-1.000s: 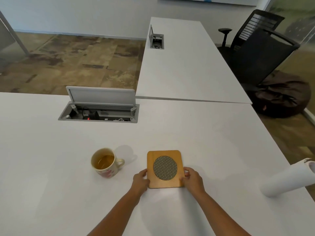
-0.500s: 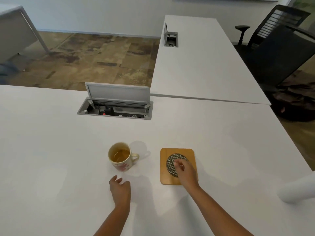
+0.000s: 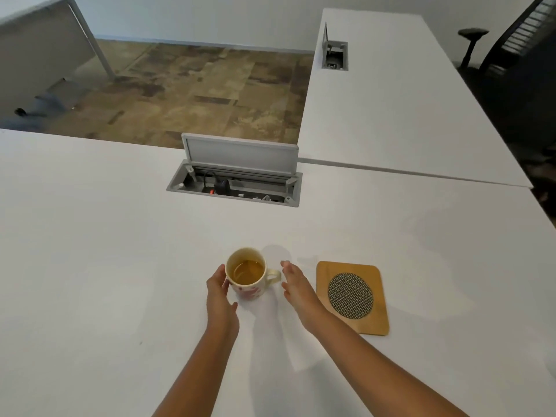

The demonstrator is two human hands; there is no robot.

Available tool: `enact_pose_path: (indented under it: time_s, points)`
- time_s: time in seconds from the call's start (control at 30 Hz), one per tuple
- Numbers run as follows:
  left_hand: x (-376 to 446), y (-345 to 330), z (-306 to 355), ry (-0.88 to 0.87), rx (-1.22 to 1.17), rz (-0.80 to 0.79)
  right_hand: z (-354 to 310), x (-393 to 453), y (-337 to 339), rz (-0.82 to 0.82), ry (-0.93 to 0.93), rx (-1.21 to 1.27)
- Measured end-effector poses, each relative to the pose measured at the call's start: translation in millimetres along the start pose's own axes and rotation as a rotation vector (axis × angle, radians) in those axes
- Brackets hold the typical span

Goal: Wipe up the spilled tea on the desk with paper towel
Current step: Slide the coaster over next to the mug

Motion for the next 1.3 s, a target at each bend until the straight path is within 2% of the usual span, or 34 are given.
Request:
enact_pose_path:
  time_s: [0.33,0.53,0.7,0.97,1.3]
  points:
    - [28.9,-12.2,-0.5,0.159,-0.008,-0.126,2.3,28.3,-27.2,0.013,-0.159,0.141]
    - [30.6,-17.2,-0.3,0.155,-0.009,-0.079,0.4,30.9,-32.7,0.080,-0.143,0.075]
    - [29.2,-26.1,-0.2,0.146,0.049,-0.094,3.6,22.5,-24.7,0.119,-0.112,0.116]
    - [-5.3,-66.3,-14.2,0.180,0.067,-0.176,-5.6,3.5,28.0,0.148,-0.106,0.263]
    - [-46.3,-142.4,-39.7,0.163,0.159,-0.367,-4.8,-29.9,115.4,0.322,-0.093,0.339]
Point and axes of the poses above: each hand's wrist, its own x-axis towards the middle knuckle, its own y-axis out of the back of the hand, z = x × y, the point moved 6 cm from there along x, towards the middle knuckle, and after that the axes turned 3 degrees about x, right-handed, at the moved point
